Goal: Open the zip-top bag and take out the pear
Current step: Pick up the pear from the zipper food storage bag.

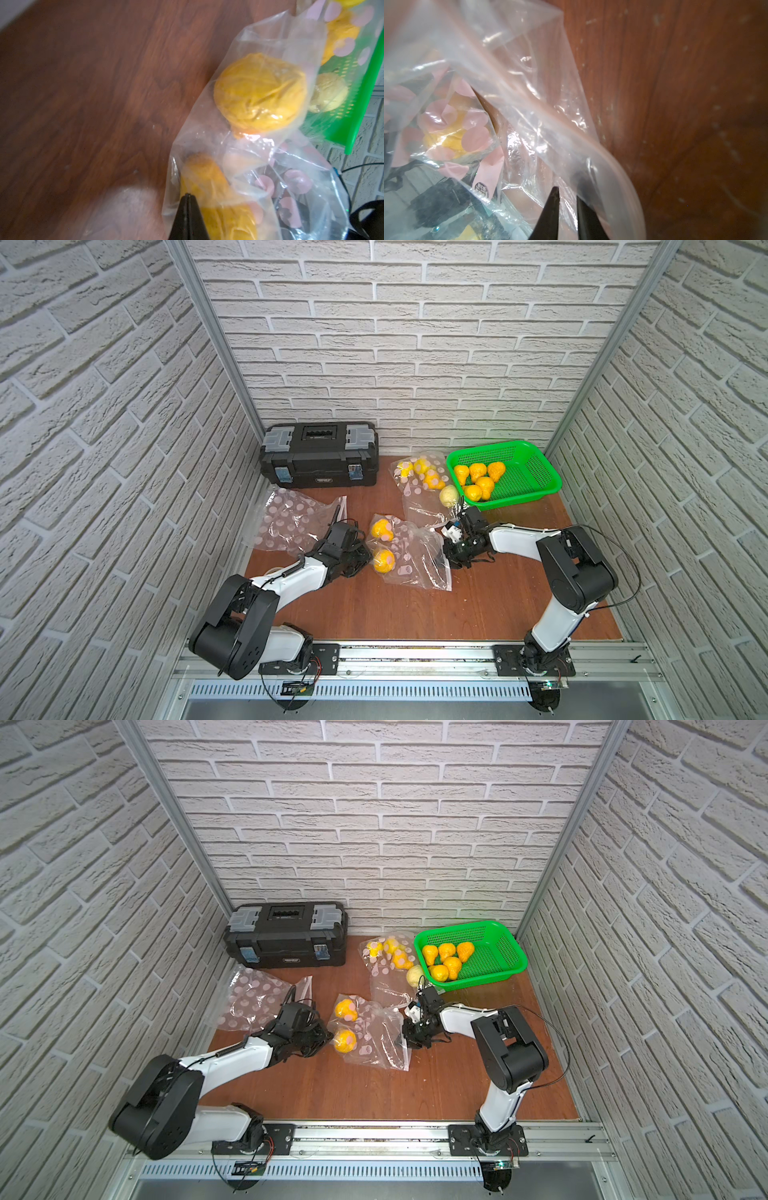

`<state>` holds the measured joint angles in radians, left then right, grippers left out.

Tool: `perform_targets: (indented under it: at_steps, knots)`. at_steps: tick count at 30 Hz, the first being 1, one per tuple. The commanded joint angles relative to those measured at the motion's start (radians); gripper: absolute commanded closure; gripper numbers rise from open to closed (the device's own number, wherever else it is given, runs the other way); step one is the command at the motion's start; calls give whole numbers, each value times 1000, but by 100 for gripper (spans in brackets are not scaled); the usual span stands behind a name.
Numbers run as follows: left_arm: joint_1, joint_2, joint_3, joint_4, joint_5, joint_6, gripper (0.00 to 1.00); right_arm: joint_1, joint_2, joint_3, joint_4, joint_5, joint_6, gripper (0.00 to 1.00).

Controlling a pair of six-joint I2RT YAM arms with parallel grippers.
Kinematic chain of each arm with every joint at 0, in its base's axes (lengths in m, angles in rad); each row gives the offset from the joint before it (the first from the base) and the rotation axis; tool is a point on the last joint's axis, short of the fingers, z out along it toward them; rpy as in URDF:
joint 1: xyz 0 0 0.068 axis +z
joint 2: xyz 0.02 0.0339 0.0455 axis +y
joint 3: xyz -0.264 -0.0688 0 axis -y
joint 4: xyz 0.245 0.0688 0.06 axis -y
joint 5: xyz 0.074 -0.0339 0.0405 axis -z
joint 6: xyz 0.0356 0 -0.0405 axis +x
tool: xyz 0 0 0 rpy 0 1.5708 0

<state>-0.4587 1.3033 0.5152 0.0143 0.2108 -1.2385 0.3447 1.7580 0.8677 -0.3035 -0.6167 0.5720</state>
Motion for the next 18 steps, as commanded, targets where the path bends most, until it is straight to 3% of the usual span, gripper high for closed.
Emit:
perform_targets:
  at_steps: [1, 11, 18]
  knots:
    - [13, -89, -24, -27, -44, 9, 100, -15, 22, -42, -3, 120, 17, 82]
    - [59, -296, -182, -158, -125, -13, 100, -53, 77, -72, 12, 169, 29, 83]
    - [104, -248, -271, -67, -83, -6, 99, -54, 77, -72, 18, 157, 38, 83]
